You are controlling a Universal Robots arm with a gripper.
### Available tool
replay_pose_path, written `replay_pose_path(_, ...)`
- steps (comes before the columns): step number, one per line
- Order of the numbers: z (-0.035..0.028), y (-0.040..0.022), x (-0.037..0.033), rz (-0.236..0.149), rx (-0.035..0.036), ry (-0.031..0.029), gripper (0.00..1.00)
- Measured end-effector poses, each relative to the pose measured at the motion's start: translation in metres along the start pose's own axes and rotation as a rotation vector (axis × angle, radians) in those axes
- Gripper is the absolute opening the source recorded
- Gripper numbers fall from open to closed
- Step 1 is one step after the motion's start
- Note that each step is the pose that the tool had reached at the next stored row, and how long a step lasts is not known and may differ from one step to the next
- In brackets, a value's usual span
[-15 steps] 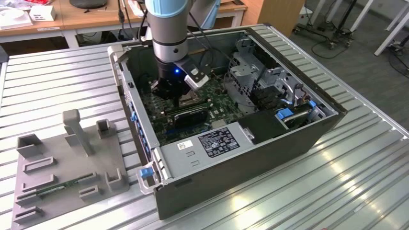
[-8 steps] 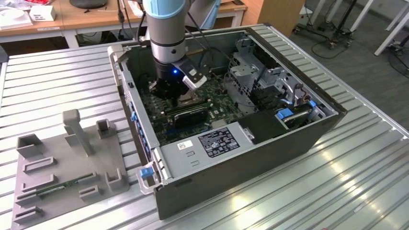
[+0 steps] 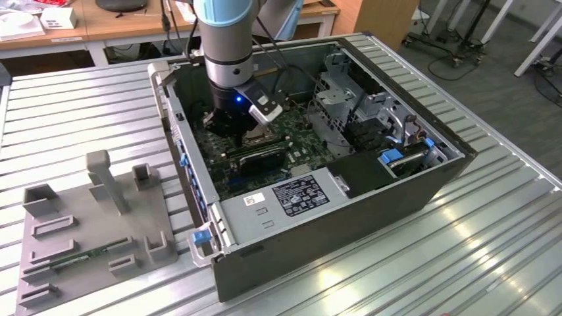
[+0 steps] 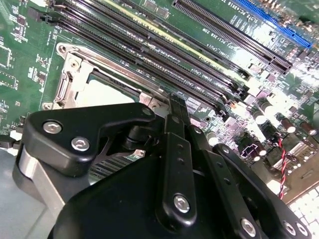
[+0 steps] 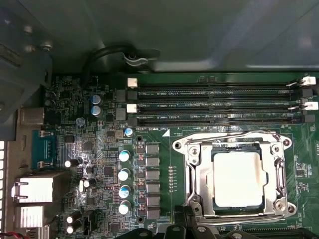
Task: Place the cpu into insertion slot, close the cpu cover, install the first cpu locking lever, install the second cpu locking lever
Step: 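Install the second cpu locking lever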
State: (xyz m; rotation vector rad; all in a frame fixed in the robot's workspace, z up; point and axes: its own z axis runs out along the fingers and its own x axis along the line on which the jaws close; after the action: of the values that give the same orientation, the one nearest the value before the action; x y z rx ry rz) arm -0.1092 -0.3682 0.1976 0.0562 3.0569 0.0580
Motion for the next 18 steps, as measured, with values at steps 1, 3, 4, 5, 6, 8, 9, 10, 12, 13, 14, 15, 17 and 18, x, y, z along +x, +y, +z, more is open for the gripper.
replay_pose_path(1, 0.0000, 0.0000, 0.0000, 0.000, 0.0000, 0.0000, 0.11)
replay_pose_path(3, 0.0000, 0.0000, 0.0007, 0.000, 0.0000, -0.0003, 0.11)
replay_pose_path(4, 0.0000, -0.0001, 0.0012, 0.000, 0.0000, -0.0005, 0.11)
replay_pose_path(5, -0.0001, -0.0001, 0.0016, 0.000, 0.0000, -0.0006, 0.11)
replay_pose_path(6, 0.0000, 0.0000, 0.0020, 0.000, -0.0001, -0.0007, 0.11)
replay_pose_path(8, 0.0002, -0.0001, 0.0022, 0.000, -0.0001, -0.0007, 0.11)
replay_pose_path(9, 0.0005, -0.0001, 0.0023, 0.000, -0.0002, -0.0008, 0.11)
replay_pose_path(10, 0.0008, -0.0002, 0.0024, 0.000, -0.0001, -0.0007, 0.11)
replay_pose_path(12, 0.0012, -0.0002, 0.0026, 0.000, -0.0002, -0.0008, 0.11)
replay_pose_path(13, 0.0013, -0.0002, 0.0027, 0.000, -0.0004, -0.0010, 0.11)
replay_pose_path(14, 0.0014, -0.0002, 0.0028, 0.000, -0.0006, -0.0011, 0.11)
replay_pose_path(15, 0.0015, -0.0002, 0.0028, 0.000, -0.0008, -0.0013, 0.11)
replay_pose_path(17, 0.0016, -0.0002, 0.0028, 0.000, -0.0007, -0.0014, 0.11)
replay_pose_path(18, 0.0016, -0.0002, 0.0029, 0.000, -0.0008, -0.0014, 0.11)
